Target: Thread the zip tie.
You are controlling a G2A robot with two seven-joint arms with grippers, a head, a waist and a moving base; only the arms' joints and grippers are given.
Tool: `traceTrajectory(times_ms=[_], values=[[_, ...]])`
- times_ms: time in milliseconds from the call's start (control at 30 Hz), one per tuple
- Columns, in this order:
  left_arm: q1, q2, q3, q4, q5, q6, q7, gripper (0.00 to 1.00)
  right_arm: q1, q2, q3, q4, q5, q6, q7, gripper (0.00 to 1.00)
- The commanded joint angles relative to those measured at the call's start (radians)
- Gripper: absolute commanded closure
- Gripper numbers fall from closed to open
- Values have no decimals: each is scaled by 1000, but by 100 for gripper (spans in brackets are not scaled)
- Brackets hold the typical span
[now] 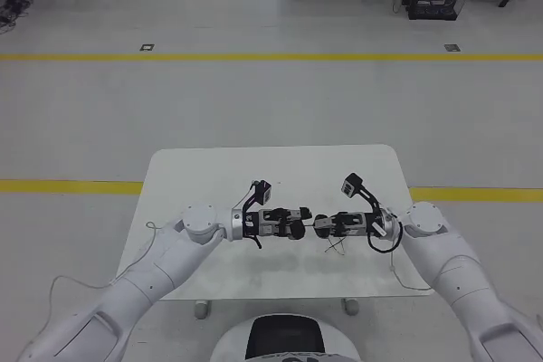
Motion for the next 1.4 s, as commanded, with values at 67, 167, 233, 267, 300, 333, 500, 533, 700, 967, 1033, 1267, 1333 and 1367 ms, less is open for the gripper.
traceTrajectory(times_ms=[67, 167, 233, 267, 300, 333, 500, 533, 700, 967, 1033, 1267, 1333, 1367], values=[[1, -1, -2, 1, 2, 0, -1, 63, 1, -1, 0, 2, -2, 0, -4, 100], [2, -1, -3, 1, 2, 0, -3, 65, 1, -1, -1, 4, -6, 0, -7, 100], [2, -1, -4, 2, 2, 0, -3, 67, 1, -2, -2, 7, -8, 0, -9, 100], [3, -2, -4, 2, 3, -1, -3, 67, 3, -2, -4, 9, -9, 2, -9, 100], [3, -2, -5, 2, 3, 0, -3, 67, 3, -2, -5, 11, -10, 3, -10, 100], [3, -2, -5, 2, 3, 0, -2, 69, 4, -2, -6, 12, -11, 4, -11, 100], [5, -3, -7, 1, 5, 1, -1, 74, 10, -4, -10, 17, -15, 8, -16, 100], [5, -3, -8, 1, 6, 2, -1, 74, 10, -4, -11, 18, -15, 7, -17, 100], [6, -3, -9, 0, 14, 0, -3, 82, 15, -5, -14, 23, -17, 7, -20, 100], [5, -5, -9, 0, 17, 1, -7, 87, 21, -5, -17, 22, -25, 14, -17, 100], [4, -5, -10, 1, 17, 0, -8, 88, 21, -6, -19, 18, -27, 16, -17, 100], [3, -6, -13, 7, 23, 0, -6, 89, 24, -9, -26, 20, -23, 16, -20, 100], [4, -6, -13, 7, 24, -1, -5, 90, 25, -9, -27, 21, -22, 14, -20, 100], [4, -6, -14, 7, 26, 0, -5, 91, 25, -9, -27, 21, -22, 13, -21, 100]])
